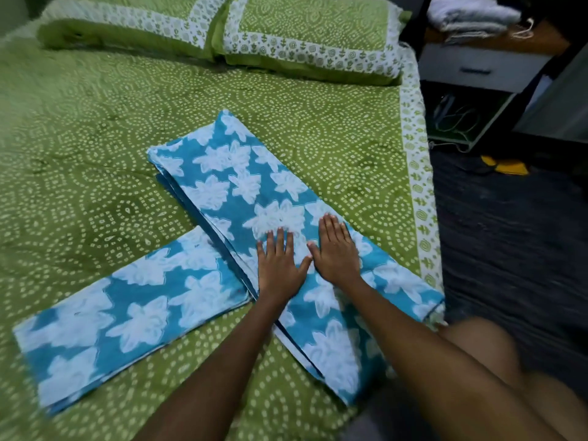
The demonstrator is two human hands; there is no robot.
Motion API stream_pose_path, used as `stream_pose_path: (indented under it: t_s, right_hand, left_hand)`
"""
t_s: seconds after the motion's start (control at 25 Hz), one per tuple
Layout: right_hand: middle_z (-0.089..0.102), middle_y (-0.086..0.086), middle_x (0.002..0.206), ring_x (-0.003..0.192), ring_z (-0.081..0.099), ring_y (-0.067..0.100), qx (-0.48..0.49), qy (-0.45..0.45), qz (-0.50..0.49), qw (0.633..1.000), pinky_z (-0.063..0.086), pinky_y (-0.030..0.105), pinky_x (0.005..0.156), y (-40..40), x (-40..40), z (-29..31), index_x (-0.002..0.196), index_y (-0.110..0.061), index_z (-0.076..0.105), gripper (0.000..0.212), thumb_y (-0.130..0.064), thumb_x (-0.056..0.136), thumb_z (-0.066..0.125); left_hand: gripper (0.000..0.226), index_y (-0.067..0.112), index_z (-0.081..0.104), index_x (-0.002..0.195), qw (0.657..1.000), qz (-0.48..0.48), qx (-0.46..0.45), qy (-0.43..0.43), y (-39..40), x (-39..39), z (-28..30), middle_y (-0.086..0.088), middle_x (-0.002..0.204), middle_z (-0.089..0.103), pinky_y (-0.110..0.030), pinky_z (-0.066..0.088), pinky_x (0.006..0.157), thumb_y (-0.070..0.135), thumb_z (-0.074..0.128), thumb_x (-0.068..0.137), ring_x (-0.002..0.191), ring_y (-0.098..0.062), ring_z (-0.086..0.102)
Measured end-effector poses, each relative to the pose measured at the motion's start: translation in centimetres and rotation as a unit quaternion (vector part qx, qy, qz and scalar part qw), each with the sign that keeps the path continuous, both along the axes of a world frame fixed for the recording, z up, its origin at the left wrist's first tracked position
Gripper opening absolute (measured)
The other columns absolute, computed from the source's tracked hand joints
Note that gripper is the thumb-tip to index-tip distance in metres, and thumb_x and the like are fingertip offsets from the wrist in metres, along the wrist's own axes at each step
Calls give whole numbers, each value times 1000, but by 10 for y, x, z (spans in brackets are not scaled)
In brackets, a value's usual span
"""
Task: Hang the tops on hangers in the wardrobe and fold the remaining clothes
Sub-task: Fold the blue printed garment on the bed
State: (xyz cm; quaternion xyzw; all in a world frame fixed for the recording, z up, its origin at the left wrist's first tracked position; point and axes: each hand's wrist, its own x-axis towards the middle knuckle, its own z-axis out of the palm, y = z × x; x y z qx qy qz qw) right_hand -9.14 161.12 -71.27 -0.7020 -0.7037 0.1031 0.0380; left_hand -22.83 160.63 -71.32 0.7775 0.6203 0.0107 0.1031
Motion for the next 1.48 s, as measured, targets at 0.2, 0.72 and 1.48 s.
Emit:
stream_pose_path:
  t_s: [0.2, 0.72, 1.48]
  right_hand:
    - [27, 9, 153, 142, 23, 21, 3, -40, 112, 993, 1, 29, 115, -72, 46, 8, 145, -5, 29, 82, -58, 89, -1]
    - [-14, 16, 156, 144, -13, 25, -76, -58, -142, 985, -11, 37, 116, -154, 66, 23, 146, 1, -12, 92, -67, 91, 17]
    - [-2, 13, 158, 146, -5, 24, -29, 15, 76, 997, -7, 41, 116, -80, -78, 10, 149, -4, 0, 79, -56, 95, 26]
  left_hand:
    - [82, 20, 15, 150, 998, -53, 19, 11, -74, 9, -1, -6, 158, 8, -44, -12, 112, 62, -8, 83, 146, -26, 2]
    - [98, 15, 5, 150, 976, -215, -5, 37, -205, 56, 7, -4, 158, 2, -44, -9, 114, 72, -18, 74, 145, -24, -3]
    - [72, 10, 49, 130, 950, 304, 55, -43, -162, -183, 22, -13, 137, 48, -43, 24, 111, 64, 26, 91, 129, -29, 39]
